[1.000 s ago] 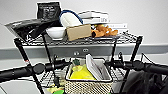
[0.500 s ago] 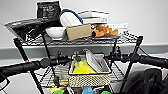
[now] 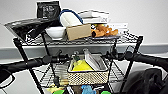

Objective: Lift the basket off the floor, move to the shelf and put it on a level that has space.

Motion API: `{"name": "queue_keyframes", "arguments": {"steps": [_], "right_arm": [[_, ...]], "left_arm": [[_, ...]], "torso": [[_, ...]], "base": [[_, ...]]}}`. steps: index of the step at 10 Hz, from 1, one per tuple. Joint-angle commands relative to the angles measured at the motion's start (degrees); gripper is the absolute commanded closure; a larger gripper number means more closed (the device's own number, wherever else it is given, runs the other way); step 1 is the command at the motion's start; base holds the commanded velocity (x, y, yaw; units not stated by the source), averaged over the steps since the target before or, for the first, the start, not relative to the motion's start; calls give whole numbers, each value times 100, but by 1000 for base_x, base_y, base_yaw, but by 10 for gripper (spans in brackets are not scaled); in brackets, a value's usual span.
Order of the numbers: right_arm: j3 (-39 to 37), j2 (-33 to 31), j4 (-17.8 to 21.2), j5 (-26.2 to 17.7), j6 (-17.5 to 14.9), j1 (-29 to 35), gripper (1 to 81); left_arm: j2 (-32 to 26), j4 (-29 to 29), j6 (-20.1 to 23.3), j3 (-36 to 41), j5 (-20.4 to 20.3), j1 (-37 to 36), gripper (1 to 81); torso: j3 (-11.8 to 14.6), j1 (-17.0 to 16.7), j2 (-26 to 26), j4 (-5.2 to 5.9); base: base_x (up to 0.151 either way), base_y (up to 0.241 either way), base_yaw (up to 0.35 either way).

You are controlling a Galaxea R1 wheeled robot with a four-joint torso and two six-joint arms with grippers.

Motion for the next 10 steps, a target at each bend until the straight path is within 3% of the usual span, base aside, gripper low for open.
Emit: {"name": "queue_keyframes", "arguments": {"steps": [1,6,10], "right_arm": [[-611,620,-186,-9,-84,1172,811],[-1377,1068,-300,-52,-84,1154,811],[-1272,1008,-309,-220,-84,1128,811]], "left_arm": [[604,194,31,-834,384,-1431,811],[938,326,39,-1380,551,-1449,811],[859,308,40,-1372,683,-1422,811]], "torso": [[0,0,0,0],[-2,2,2,0],[-2,2,2,0]], "base": [[0,0,0],[0,0,0],[0,0,0]]}}
